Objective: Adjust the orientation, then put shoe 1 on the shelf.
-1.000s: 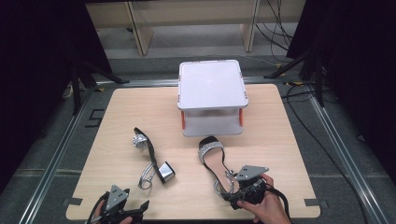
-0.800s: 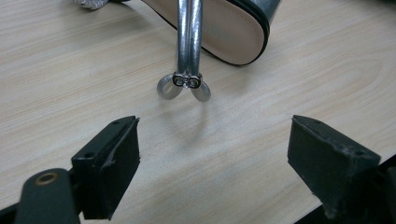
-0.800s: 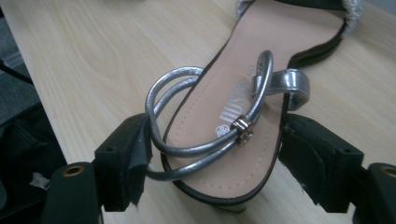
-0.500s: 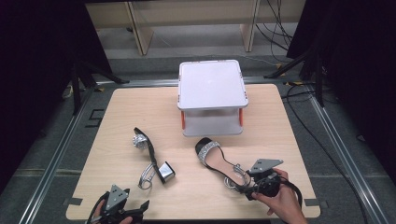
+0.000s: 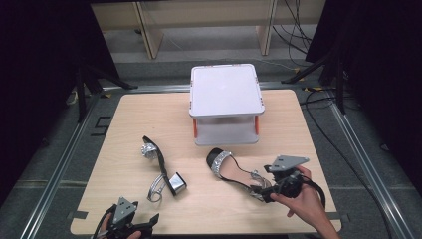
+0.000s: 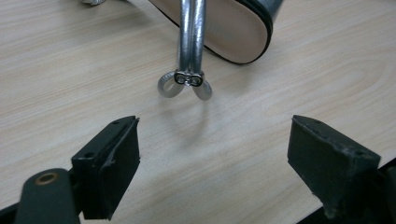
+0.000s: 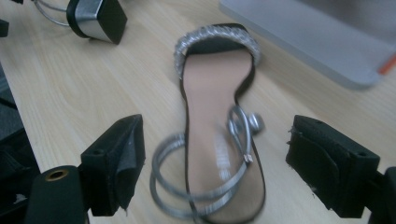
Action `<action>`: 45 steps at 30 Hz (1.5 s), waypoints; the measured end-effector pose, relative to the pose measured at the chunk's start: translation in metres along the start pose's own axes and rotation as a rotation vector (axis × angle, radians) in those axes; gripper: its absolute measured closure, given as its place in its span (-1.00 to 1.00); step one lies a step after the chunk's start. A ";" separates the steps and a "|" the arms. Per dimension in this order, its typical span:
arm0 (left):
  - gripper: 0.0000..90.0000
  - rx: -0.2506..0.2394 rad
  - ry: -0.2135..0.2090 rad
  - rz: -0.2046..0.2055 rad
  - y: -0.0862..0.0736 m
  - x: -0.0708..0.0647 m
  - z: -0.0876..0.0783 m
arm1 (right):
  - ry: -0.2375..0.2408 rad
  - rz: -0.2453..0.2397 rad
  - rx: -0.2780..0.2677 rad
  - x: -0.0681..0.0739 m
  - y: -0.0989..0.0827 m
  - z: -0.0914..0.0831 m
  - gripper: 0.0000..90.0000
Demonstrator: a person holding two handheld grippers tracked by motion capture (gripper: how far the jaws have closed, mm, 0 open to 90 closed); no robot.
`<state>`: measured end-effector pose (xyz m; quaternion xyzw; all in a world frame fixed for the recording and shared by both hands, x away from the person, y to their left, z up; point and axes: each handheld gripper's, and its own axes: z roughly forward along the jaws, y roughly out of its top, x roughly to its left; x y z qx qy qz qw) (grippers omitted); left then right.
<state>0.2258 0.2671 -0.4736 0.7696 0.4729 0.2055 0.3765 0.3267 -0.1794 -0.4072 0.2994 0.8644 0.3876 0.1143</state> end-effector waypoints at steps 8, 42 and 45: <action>-0.63 0.002 -0.005 0.010 -0.001 0.002 -0.001 | 0.018 -0.114 0.190 0.006 0.030 0.066 -0.55; -0.63 0.012 -0.001 0.033 0.000 0.002 0.000 | 0.084 -0.139 0.378 -0.008 0.021 0.098 -0.36; -0.63 0.005 -0.006 0.004 -0.001 0.001 0.001 | 0.104 -0.096 0.377 -0.012 0.021 0.098 -0.35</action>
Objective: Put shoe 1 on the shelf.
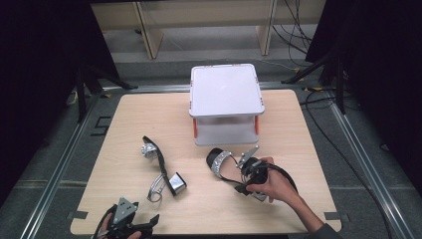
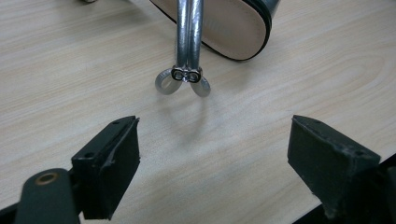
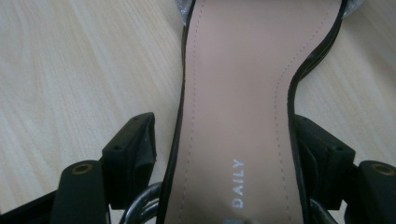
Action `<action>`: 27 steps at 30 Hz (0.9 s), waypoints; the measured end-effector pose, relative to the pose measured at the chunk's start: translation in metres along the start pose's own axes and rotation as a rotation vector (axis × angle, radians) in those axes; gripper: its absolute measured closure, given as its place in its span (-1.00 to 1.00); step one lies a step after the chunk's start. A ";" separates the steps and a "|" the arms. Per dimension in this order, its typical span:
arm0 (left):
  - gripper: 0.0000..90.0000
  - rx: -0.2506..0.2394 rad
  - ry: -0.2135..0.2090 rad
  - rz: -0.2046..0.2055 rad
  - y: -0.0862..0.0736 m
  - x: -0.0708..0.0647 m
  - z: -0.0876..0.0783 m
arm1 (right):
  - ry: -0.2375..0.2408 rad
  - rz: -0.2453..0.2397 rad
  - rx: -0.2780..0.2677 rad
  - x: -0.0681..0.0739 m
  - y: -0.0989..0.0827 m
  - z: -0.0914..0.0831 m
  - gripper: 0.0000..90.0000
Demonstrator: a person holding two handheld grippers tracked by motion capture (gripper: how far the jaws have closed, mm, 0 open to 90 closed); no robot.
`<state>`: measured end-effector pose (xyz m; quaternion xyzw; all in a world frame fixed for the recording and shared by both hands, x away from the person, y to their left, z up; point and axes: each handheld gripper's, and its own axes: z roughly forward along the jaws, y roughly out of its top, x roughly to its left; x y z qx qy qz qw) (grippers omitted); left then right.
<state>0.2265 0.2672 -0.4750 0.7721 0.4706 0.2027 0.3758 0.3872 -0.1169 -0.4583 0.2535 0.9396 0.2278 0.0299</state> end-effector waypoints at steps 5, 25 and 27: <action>-0.63 0.000 0.001 0.003 0.000 0.000 0.000 | -0.015 0.010 0.012 0.001 0.003 0.002 -0.30; -0.63 -0.007 -0.002 0.004 0.000 0.001 -0.001 | -0.044 0.017 -0.002 0.006 0.013 -0.005 -0.06; -0.63 -0.012 -0.004 -0.003 0.000 0.002 -0.001 | -0.040 0.005 -0.017 0.006 0.016 -0.011 -0.06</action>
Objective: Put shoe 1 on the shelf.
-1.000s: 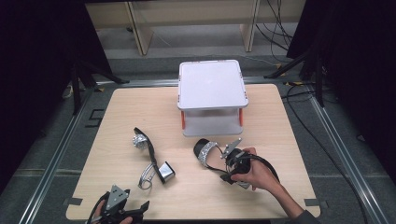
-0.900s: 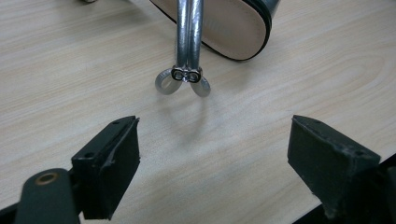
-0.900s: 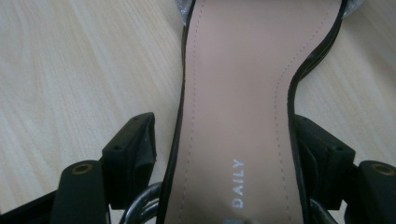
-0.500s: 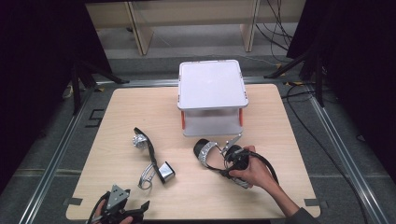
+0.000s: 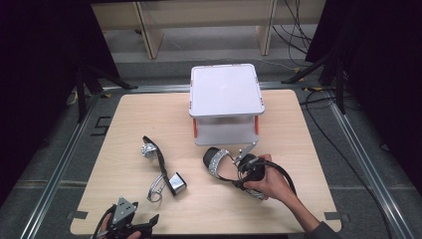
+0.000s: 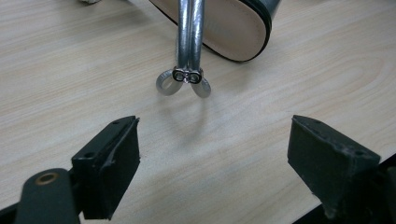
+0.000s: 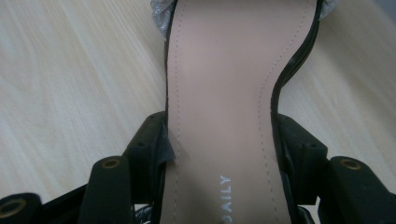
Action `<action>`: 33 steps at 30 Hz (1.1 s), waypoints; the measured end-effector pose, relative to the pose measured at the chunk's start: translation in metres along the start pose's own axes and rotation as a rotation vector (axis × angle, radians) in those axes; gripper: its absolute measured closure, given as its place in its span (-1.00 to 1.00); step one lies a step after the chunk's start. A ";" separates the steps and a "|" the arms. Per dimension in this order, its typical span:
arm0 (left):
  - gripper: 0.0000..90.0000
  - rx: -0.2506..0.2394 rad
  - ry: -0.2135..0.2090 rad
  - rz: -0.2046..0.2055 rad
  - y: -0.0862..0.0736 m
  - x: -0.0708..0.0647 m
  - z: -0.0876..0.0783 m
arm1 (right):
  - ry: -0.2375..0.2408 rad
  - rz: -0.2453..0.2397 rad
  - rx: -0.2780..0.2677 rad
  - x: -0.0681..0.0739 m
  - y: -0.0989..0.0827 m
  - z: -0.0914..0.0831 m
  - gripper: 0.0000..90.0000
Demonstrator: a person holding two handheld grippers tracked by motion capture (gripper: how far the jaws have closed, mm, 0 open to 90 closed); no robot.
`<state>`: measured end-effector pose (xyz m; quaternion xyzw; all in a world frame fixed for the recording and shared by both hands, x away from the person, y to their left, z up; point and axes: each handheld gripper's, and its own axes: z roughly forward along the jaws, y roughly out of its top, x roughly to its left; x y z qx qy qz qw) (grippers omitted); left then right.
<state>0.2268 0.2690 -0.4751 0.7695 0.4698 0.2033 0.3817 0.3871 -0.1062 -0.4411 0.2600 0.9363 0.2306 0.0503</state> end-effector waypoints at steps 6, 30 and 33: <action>-0.63 0.009 0.013 -0.005 0.000 0.000 0.000 | 0.010 0.010 -0.039 0.002 0.012 -0.018 -0.06; -0.63 0.001 0.019 -0.007 0.000 0.002 -0.002 | 0.098 -0.057 -0.175 0.009 0.104 -0.083 -0.06; -0.63 0.011 0.021 0.003 0.000 0.002 -0.002 | 0.087 -0.044 -0.194 0.004 0.122 -0.094 -0.06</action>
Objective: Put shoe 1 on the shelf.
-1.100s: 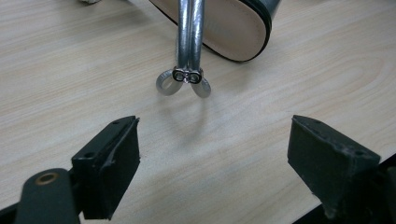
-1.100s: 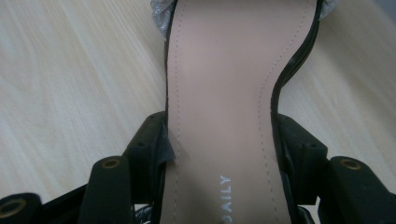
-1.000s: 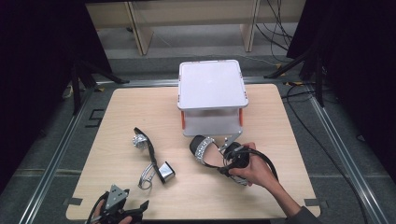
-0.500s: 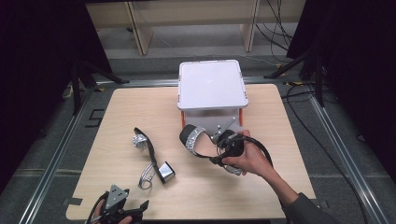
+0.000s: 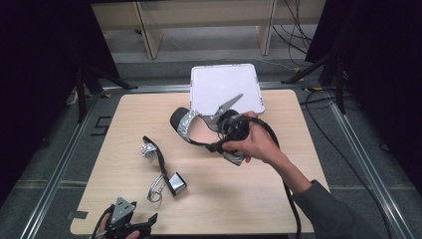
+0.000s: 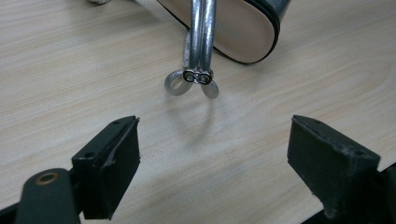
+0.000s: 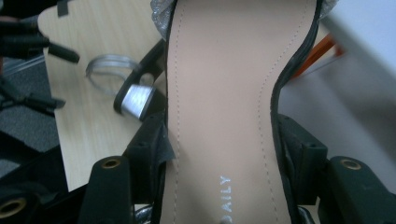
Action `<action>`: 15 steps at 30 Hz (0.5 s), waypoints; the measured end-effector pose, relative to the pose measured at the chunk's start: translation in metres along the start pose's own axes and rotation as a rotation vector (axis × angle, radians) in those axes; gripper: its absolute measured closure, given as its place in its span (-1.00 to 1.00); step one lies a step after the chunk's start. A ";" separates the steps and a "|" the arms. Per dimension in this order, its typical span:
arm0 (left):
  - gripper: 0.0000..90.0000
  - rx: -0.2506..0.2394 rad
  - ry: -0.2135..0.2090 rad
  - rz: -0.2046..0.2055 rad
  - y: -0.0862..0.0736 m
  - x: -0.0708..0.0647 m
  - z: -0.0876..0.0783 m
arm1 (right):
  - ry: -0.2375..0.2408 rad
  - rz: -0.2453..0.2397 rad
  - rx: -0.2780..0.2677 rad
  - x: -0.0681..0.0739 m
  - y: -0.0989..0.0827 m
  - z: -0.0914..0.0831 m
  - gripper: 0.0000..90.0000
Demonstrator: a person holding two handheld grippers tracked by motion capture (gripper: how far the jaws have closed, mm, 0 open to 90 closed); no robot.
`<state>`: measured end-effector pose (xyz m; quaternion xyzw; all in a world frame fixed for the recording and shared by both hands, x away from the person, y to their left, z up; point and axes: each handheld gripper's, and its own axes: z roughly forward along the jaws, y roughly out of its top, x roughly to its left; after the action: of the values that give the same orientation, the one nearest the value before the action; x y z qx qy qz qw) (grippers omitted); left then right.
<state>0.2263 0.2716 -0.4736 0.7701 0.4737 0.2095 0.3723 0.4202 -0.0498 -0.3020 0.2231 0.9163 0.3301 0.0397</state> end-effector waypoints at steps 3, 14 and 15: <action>-0.63 -0.008 -0.011 -0.004 0.000 -0.001 0.000 | -0.028 -0.005 -0.014 -0.010 0.019 -0.004 -0.06; -0.63 -0.007 -0.015 -0.013 0.000 -0.002 0.000 | -0.099 0.156 -0.019 -0.056 0.071 -0.009 -0.06; -0.63 -0.007 -0.015 -0.012 0.000 -0.002 0.000 | -0.107 0.165 -0.018 -0.061 0.075 -0.008 -0.06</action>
<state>0.2254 0.2700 -0.4737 0.7675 0.4749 0.2030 0.3799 0.5017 -0.0295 -0.2540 0.3149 0.8884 0.3280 0.0633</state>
